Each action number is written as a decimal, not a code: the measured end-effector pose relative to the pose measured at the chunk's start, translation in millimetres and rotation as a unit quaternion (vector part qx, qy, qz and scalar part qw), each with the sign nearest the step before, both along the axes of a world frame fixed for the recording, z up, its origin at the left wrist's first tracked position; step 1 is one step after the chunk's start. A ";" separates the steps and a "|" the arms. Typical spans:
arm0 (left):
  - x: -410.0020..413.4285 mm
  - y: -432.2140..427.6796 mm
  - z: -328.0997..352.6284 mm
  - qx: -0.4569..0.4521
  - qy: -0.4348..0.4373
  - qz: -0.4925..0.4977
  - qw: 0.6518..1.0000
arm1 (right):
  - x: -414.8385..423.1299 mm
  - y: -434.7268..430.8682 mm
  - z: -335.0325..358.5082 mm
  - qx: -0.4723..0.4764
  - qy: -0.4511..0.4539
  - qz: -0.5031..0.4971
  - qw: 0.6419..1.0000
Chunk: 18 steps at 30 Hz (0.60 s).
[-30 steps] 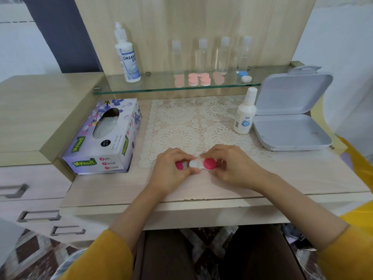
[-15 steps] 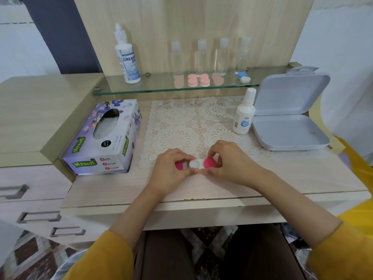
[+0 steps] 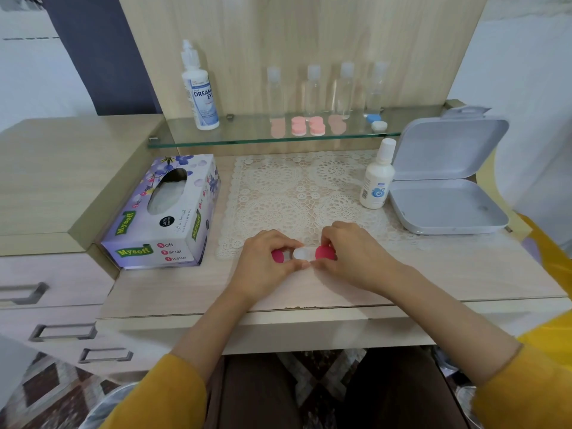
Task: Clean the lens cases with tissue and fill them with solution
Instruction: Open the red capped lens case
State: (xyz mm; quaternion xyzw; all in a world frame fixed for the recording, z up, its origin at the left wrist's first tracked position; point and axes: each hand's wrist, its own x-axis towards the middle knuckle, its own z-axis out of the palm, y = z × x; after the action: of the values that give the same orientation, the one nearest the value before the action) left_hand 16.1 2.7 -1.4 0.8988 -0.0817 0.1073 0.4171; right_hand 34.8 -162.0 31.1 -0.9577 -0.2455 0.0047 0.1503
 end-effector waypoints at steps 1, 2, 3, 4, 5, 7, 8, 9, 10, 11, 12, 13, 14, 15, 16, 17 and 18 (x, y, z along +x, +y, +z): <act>0.3 0.0 -0.2 0.000 -0.001 -0.001 1.000 | 0.0 -0.2 2.3 -0.010 -0.005 0.021 1.000; 0.6 0.1 -0.6 0.002 -0.002 -0.001 1.000 | 1.0 -0.9 4.2 -0.021 -0.010 0.046 0.999; 0.9 0.2 -1.0 0.003 -0.003 0.000 1.000 | 2.5 -2.0 5.3 -0.027 -0.020 0.071 0.997; 1.2 0.5 -1.5 0.002 -0.004 0.003 1.000 | 4.0 -3.6 5.8 -0.026 -0.026 0.091 0.995; 1.0 0.9 -1.8 0.001 -0.003 0.006 1.000 | 5.5 -5.4 6.7 -0.020 -0.029 0.104 0.994; 0.4 1.0 -1.6 -0.002 -0.001 0.009 1.000 | 6.8 -8.6 9.4 0.011 -0.027 0.113 0.993; 0.2 0.9 -1.3 -0.004 0.000 0.009 1.000 | 6.7 -10.3 11.8 0.033 -0.025 0.108 0.993; 0.1 0.9 -1.1 -0.005 0.001 0.009 1.000 | 6.9 -12.6 14.8 0.054 -0.027 0.095 0.994; 0.3 0.8 -1.0 -0.006 0.001 0.009 1.000 | 7.3 -15.8 17.2 0.069 -0.034 0.076 0.994; 0.4 0.8 -0.9 -0.008 0.000 0.008 1.000 | 7.8 -19.5 18.9 0.074 -0.041 0.054 0.995; 0.3 0.8 -1.1 -0.008 -0.001 0.008 1.000 | 8.2 -23.4 18.9 0.072 -0.043 0.033 0.996; 0.1 0.9 -1.3 -0.007 -0.002 0.008 1.000 | 8.2 -26.9 17.6 0.067 -0.042 0.017 0.997; -0.1 1.0 -1.4 -0.006 -0.003 0.008 1.000 | 8.0 -30.0 15.7 0.061 -0.037 0.004 0.997; -0.3 1.0 -1.6 -0.006 -0.004 0.008 1.000 | 7.4 -32.6 13.5 0.054 -0.029 -0.004 0.998; -0.4 0.9 -1.5 -0.007 -0.003 0.007 1.000 | 6.2 -34.6 10.4 0.043 -0.022 -0.010 0.999; -0.5 0.8 -1.5 -0.009 -0.002 0.008 1.000 | 5.3 -36.1 7.2 0.028 -0.015 -0.014 0.999; -0.5 0.7 -1.5 -0.011 -0.001 0.008 1.000 | 4.7 -37.5 3.4 0.016 -0.007 -0.017 1.000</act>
State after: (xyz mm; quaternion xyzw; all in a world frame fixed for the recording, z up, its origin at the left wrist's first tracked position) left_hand 15.6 3.5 -2.9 0.8949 -0.0737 0.1119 0.4257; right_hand 39.6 -199.5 34.5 -0.9593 -0.2302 -0.0085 0.1634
